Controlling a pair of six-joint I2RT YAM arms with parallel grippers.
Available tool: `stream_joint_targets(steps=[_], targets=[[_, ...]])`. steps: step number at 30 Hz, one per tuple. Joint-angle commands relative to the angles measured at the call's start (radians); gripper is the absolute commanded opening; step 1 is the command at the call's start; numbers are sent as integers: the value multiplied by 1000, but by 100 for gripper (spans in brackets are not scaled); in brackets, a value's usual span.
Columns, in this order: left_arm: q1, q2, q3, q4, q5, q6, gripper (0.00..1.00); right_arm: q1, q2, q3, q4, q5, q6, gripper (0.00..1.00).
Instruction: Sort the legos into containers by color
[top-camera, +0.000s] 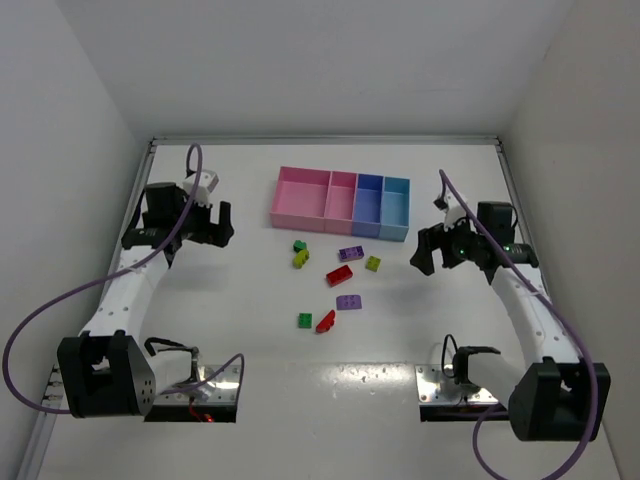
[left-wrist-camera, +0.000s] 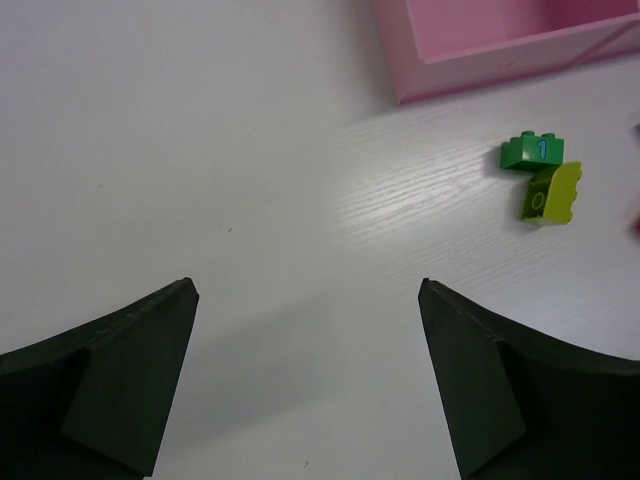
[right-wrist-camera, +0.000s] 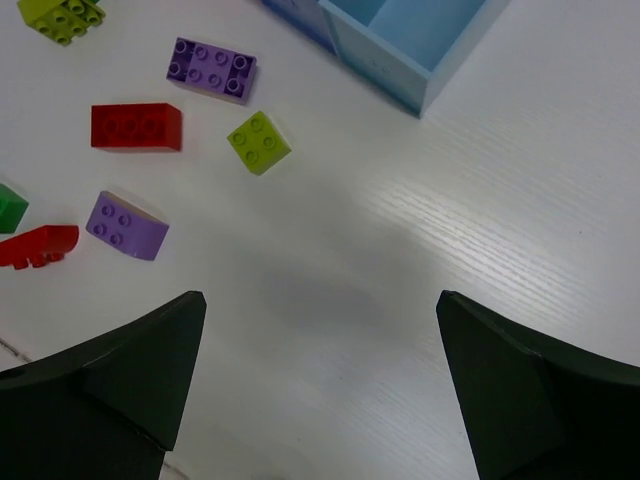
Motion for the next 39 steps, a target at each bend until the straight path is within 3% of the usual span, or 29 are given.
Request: stream_joint_targets(steps=[1,9,12,14,26,39], targets=[[3,-15,-15,-3,37,33,100,43,1,3,17,-33,-43,99],[3,-24,-33,-3,66,62,100,207,132,97,8,101,-129,99],[3,-15,-33,-3,57,62,100,261,204,121,48,146,-184,93],[3,-15,-33,-3,45,62,100,270,300,172,37,117,-241,87],[12,50,-4,-3,45,71,100,367,610,345,27,109,-325,83],[12,103,36,-3,45,71,100,480,687,233,189,289,-345,83]])
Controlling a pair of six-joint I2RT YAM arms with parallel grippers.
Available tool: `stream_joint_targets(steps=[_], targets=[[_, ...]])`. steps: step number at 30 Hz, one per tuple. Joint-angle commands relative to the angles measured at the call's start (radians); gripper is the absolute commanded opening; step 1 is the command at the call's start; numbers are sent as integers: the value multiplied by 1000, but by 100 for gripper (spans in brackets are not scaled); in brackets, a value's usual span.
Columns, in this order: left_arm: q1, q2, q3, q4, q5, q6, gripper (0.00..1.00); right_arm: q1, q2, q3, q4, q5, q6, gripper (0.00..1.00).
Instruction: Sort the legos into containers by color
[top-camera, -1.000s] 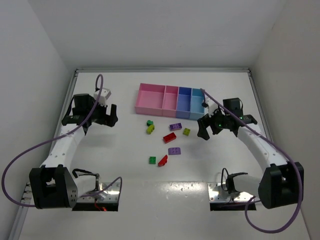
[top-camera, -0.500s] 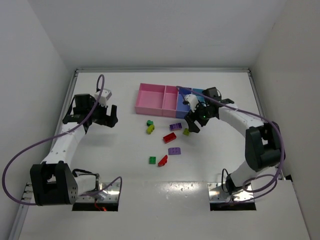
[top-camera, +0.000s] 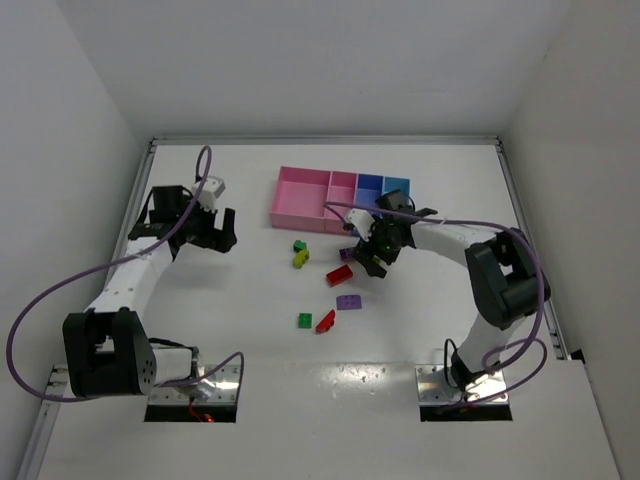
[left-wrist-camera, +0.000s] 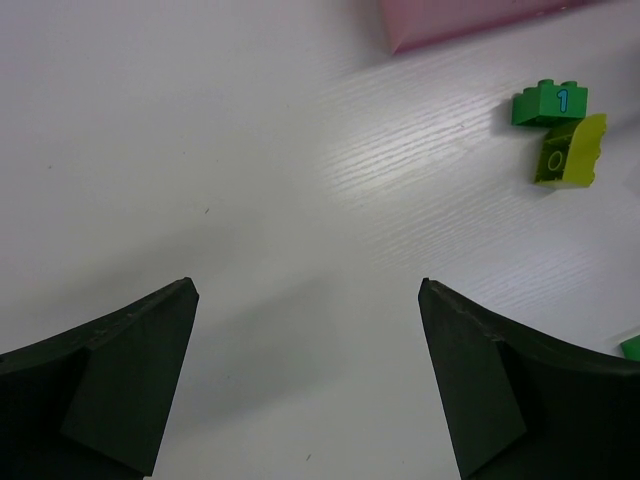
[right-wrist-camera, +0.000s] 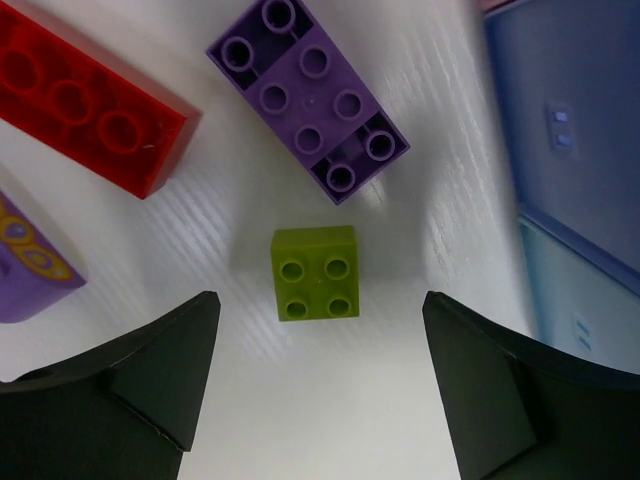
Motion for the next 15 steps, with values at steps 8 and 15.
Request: stream_joint_targets(steps=[8,15], targets=[[6,5,55,18,8,11,100,53,63,-51,154,104,-39,74],[6,24,55,18,8,11,100,62,83,-41,145,113,-49,59]])
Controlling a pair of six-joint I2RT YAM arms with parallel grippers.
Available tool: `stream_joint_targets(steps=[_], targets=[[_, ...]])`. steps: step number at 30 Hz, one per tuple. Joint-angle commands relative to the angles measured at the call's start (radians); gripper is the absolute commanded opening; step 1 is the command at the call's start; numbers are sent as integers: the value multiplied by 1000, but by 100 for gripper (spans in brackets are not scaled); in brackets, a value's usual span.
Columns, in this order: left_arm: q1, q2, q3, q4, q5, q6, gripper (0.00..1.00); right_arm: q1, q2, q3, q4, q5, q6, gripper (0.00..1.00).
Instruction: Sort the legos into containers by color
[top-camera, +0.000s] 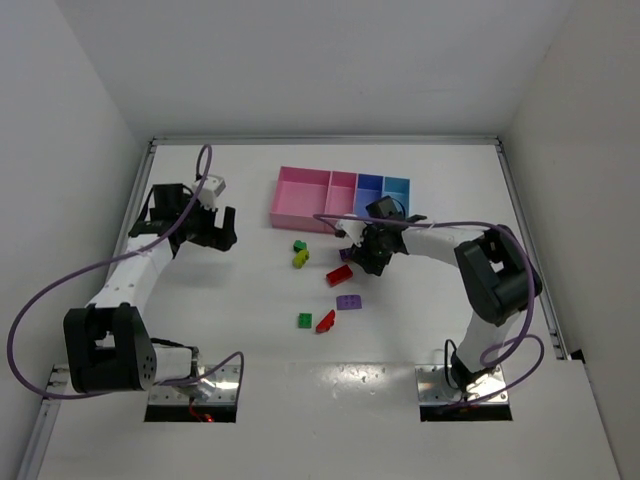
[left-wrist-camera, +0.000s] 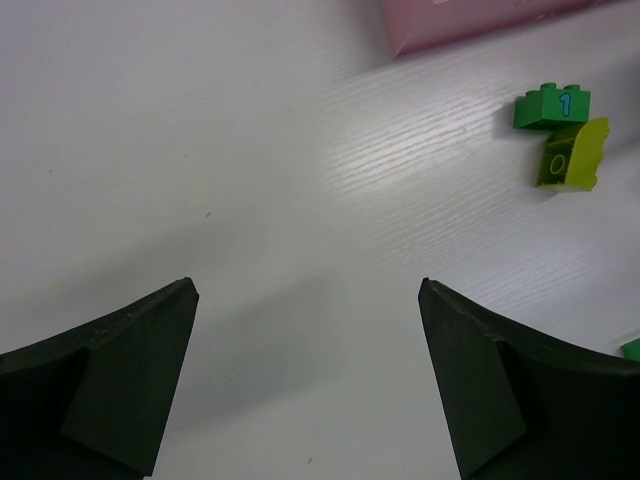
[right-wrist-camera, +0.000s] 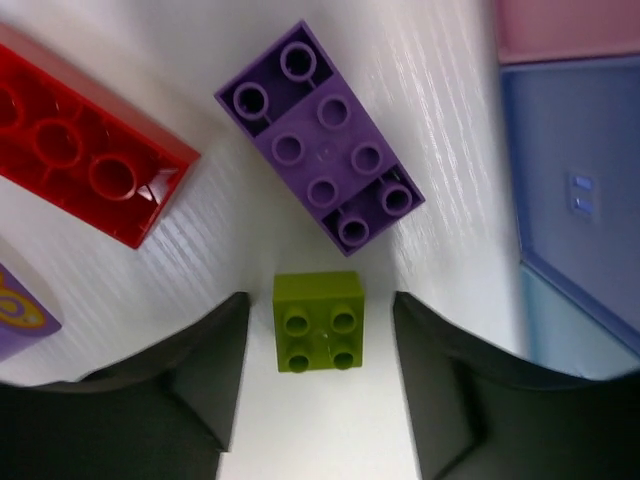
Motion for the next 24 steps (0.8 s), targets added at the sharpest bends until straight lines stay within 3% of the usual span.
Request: stream_joint_targets(steps=[1,9,14,20,24], targets=[[6,5,34,17,8,10,100,9,43,2,36,41,-24,56],[6,15,44,17,8,10,100,9,45,13,-31,41,-24,15],[6,24,44,17,17,10,100,9,-87,13,-82,4,-14,8],[6,24,44,17,17,10,100,9,-256,154,-209,-65,50,7],[6,24,44,17,26,10,100,-3,-282,272,-229,-41,61,7]])
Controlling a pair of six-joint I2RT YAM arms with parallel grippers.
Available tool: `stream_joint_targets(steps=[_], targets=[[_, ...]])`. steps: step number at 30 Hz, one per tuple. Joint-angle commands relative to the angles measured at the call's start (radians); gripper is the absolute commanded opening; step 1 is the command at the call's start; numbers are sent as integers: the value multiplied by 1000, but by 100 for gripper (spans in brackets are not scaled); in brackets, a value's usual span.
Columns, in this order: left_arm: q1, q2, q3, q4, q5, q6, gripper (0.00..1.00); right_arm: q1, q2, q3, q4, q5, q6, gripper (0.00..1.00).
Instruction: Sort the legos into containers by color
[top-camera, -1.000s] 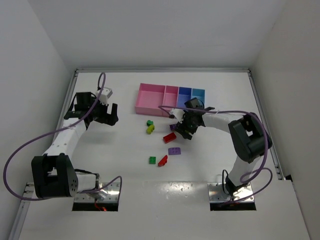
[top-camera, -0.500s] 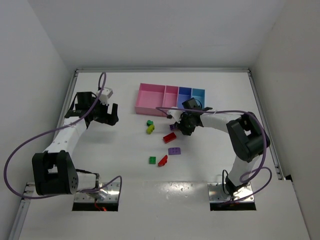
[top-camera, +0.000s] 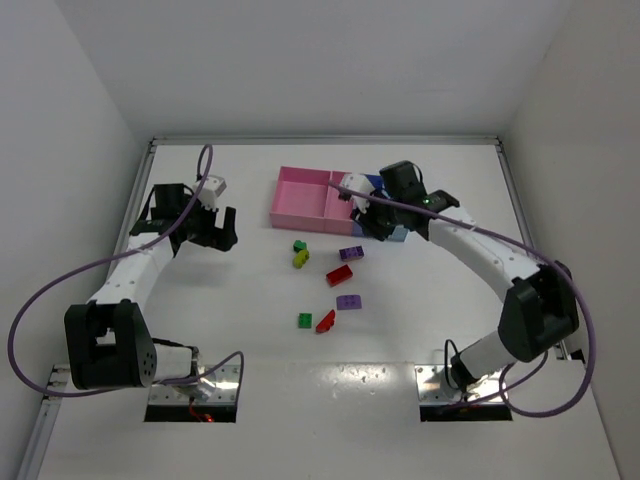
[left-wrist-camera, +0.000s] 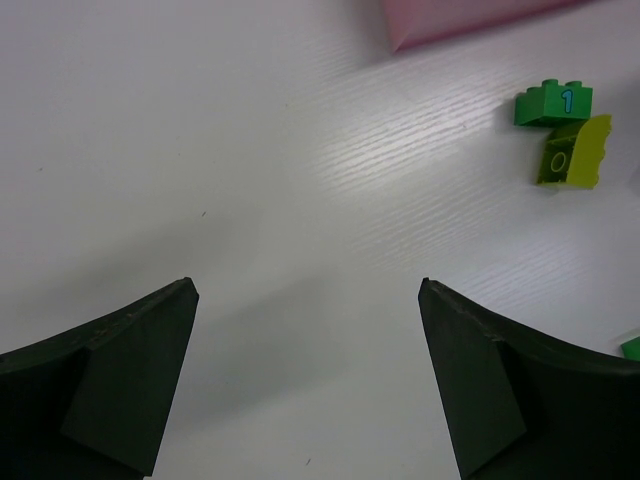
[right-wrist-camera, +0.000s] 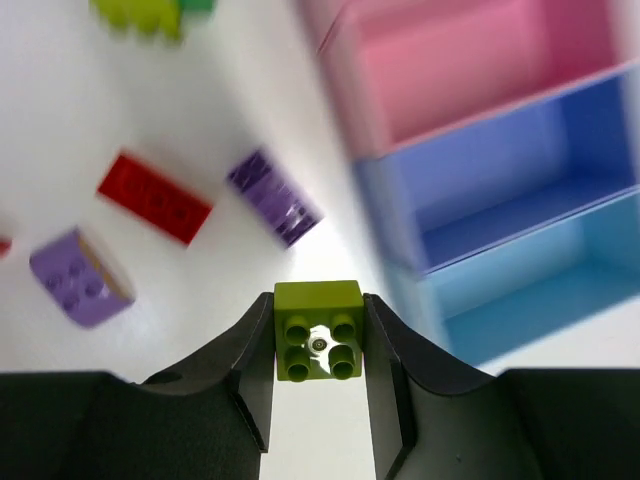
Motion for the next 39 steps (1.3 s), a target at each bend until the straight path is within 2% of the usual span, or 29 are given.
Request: stream_joint_targets(steps=[1,11,20,24,25,27,28,29,35,39], targets=[[6,2,42,18,31,10,100,-21,1,109,-15,19,16,7],[6,-37,54,-3,-1,39,100,-168,219,299,33,37,25,7],[6,-15,54,-3,-1,49,100,-270,379,393,21,-30,47,8],[6,-4,54,-3,8,49,100,-279,411,393,10,-39,47,22],[6,-4,54,-3,8,49,100,-279,411,384,10,-39,47,33],[6,5,63,-3,17,49,100,-288,411,375,19,-48,47,44],[6,5,63,-3,17,40,100,-288,411,375,19,-48,56,55],[6,5,63,-3,17,39,100,-288,411,364,28,-48,56,59],[6,5,62,-13,74,49,100,-288,338,333,28,-73,77,63],[-35,-18,51,-37,231,64,100,-278,195,234,39,-125,133,63]])
